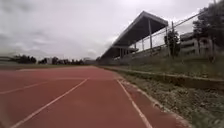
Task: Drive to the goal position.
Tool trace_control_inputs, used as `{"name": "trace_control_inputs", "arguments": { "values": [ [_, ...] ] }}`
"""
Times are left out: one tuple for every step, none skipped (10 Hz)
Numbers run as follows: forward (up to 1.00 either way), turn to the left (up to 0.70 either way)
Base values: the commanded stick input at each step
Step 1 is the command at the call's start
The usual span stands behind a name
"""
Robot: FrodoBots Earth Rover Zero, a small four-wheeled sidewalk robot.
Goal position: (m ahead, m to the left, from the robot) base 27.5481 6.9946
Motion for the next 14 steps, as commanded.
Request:
{"name": "trace_control_inputs", "arguments": {
  "values": [
    [0.70, 0.12],
    [0.70, 0.14],
    [0.70, 0.06],
    [0.70, 0.00],
    [0.70, 0.00],
    [0.70, 0.00],
    [0.70, 0.00],
    [0.70, 0.00],
    [0.70, 0.00],
    [0.70, 0.00],
    [0.70, 0.00],
    [0.70, 0.00],
    [0.70, 0.00],
    [0.70, 0.00]
  ]
}}
